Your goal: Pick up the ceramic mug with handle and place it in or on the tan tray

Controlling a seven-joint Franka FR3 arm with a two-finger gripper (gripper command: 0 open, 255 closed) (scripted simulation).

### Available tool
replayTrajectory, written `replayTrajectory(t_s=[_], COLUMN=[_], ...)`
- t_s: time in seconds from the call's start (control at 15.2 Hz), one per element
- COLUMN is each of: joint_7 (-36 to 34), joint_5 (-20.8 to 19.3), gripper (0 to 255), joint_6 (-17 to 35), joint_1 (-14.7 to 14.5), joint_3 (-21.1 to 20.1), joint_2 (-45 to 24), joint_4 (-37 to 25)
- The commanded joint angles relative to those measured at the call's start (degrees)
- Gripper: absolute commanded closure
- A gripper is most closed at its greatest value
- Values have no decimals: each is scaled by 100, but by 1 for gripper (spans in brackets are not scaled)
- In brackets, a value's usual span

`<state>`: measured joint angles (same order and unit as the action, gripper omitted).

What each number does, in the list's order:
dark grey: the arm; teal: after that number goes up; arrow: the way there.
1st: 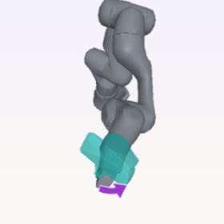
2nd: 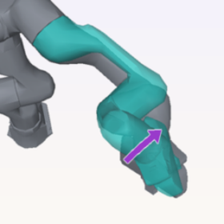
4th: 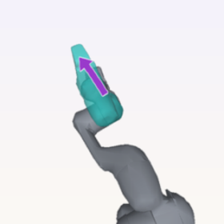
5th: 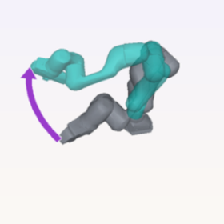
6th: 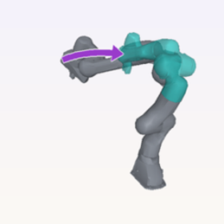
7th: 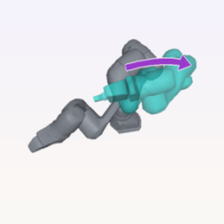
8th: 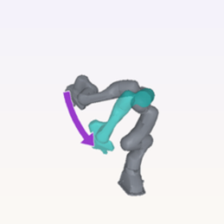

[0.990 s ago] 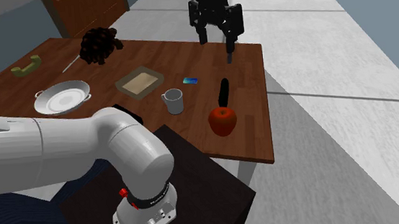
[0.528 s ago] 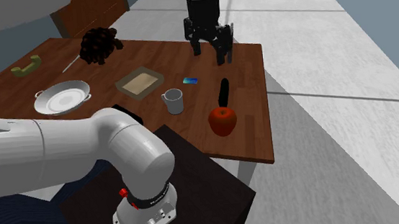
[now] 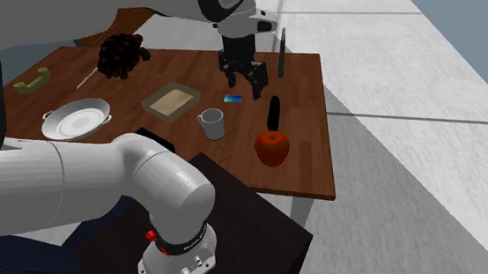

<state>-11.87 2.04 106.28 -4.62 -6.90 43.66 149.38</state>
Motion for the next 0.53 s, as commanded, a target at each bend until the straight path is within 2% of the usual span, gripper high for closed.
replayTrajectory(t_s=[0.0, 0.46], joint_7=[-124, -483], joint_5=[144, 581], gripper=[0, 0], joint_6=[398, 1838], joint_1=[-97, -411], joint_3=[-137, -611], joint_2=[-209, -1183], joint_4=[171, 588])
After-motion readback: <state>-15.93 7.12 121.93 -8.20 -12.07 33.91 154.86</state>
